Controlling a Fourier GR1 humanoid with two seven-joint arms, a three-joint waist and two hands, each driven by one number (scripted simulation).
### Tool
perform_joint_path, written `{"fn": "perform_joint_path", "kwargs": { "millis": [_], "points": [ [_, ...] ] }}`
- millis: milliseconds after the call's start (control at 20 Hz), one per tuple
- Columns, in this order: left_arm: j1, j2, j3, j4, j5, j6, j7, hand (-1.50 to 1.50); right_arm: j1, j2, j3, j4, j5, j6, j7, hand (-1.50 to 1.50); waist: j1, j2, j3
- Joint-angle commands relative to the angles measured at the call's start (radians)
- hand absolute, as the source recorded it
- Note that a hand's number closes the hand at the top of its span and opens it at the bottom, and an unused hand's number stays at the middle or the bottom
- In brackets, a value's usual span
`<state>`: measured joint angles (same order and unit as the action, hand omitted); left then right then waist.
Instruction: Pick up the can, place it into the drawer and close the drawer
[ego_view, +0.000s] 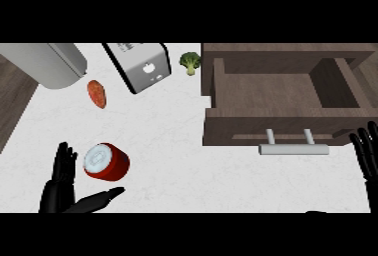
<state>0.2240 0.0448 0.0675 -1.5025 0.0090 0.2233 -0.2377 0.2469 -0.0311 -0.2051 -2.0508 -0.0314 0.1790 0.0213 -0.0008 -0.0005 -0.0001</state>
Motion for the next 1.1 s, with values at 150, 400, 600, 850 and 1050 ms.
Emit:
{"fn": "perform_joint_path", "kwargs": {
  "millis": [150,400,600,850,1050],
  "points": [
    [-0.082,0.009,0.060,0.167,0.027,-0.017,-0.079,-1.50,-0.013,-0.026,-0.045,-0.034,-0.044,0.024,0.057,-1.50,-0.001,0.000,0.000],
    [-0.059,-0.022,0.063,0.247,0.039,-0.015,-0.134,-1.50,-0.021,-0.009,-0.038,0.027,-0.008,0.020,-0.021,-1.50,0.000,0.000,0.000],
    [-0.038,-0.043,0.033,0.222,0.034,-0.016,-0.173,-1.50,-0.014,0.002,-0.013,-0.086,-0.008,0.005,0.095,-1.50,0.000,0.000,0.000],
    [-0.140,0.020,0.106,0.348,0.068,-0.049,-0.194,-1.50,-0.002,0.009,-0.050,-0.053,-0.039,0.020,0.055,-1.50,-0.001,0.000,0.000],
    [-0.165,0.008,0.101,0.388,0.063,-0.032,-0.210,-1.50,-0.065,0.022,0.011,-0.117,0.005,-0.040,0.166,-1.50,0.000,0.000,0.000]
  ]
}}
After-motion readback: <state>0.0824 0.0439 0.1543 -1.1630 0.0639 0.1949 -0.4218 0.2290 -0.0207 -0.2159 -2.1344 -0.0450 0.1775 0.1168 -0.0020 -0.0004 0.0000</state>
